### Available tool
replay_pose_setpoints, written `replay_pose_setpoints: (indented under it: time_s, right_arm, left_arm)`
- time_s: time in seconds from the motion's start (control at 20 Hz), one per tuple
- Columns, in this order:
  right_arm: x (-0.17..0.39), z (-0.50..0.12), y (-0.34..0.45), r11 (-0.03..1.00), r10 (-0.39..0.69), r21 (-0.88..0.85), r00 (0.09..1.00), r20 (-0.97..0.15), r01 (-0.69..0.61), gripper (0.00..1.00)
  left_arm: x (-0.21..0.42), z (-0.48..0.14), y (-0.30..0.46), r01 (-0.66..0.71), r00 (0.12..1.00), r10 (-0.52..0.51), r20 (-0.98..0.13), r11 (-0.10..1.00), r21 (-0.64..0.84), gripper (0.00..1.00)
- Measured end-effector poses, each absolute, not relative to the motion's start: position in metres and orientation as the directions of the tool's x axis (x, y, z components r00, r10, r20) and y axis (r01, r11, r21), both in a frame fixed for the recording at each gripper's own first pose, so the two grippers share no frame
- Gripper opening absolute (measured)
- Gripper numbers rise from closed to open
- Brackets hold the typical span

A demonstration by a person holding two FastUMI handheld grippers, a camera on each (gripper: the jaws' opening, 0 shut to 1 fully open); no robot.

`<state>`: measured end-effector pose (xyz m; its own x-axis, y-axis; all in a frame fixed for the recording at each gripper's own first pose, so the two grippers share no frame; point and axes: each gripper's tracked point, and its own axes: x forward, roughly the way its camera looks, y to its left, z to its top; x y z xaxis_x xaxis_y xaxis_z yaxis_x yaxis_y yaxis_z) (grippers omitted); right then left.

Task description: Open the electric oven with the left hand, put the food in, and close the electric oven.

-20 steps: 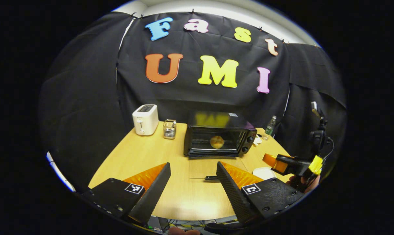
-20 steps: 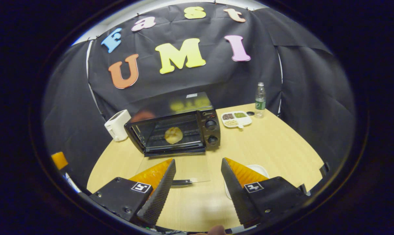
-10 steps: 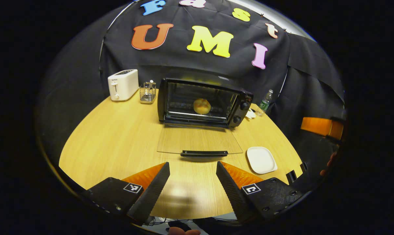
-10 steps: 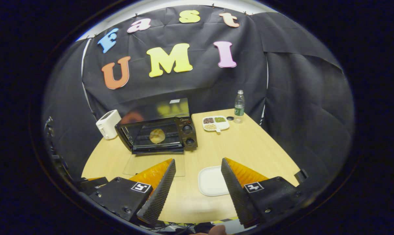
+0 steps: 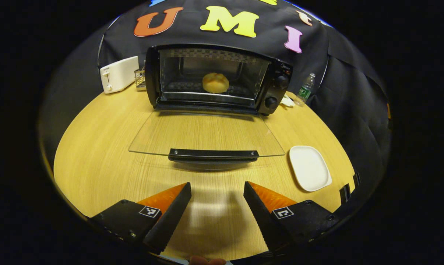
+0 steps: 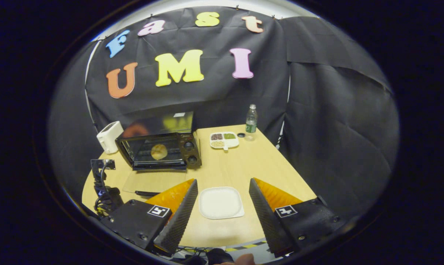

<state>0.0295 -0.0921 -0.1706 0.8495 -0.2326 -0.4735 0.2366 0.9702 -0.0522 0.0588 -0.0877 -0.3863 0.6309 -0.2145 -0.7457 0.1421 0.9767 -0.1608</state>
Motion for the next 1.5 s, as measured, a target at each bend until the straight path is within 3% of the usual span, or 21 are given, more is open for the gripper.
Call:
replay_pose_setpoints:
  time_s: [0.5,0.6,0.65,0.7,0.75,0.8,1.3,1.5]
  right_arm:
    - [0.032,-0.165,-0.120,0.964,-0.257,-0.063,0.847,-0.466,0.258,0.90]
    - [0.038,-0.168,-0.124,0.965,-0.249,-0.045,0.846,-0.472,0.258,0.90]
    - [0.040,-0.173,-0.126,0.966,-0.242,-0.042,0.840,-0.486,0.254,0.89]
    - [0.042,-0.175,-0.127,0.968,-0.232,-0.030,0.836,-0.497,0.250,0.89]
    - [0.043,-0.176,-0.128,0.969,-0.223,-0.021,0.835,-0.503,0.246,0.90]
    - [0.045,-0.176,-0.128,0.971,-0.214,-0.014,0.837,-0.503,0.239,0.90]
    - [0.065,-0.158,-0.124,0.992,-0.090,0.036,0.893,-0.440,0.118,0.90]
    - [0.062,-0.130,-0.119,0.995,-0.084,0.016,0.928,-0.362,0.096,0.89]
  left_arm:
    - [0.095,-0.404,-0.091,0.117,0.631,-0.121,-0.767,0.991,-0.060,0.95]
    - [0.096,-0.403,-0.091,0.106,0.628,-0.118,-0.769,0.992,-0.066,0.93]
    - [0.096,-0.403,-0.091,0.102,0.624,-0.115,-0.773,0.993,-0.065,0.84]
    - [0.097,-0.400,-0.091,0.099,0.626,-0.106,-0.772,0.993,-0.056,0.83]
    - [0.098,-0.395,-0.091,0.095,0.633,-0.097,-0.768,0.994,-0.047,0.93]
    - [0.099,-0.388,-0.092,0.091,0.644,-0.089,-0.759,0.995,-0.040,0.93]
    - [0.179,-0.224,-0.094,0.072,0.871,-0.081,-0.485,0.997,-0.038,0.94]
    - [0.179,-0.148,-0.085,0.086,0.928,-0.103,-0.358,0.994,-0.062,0.94]
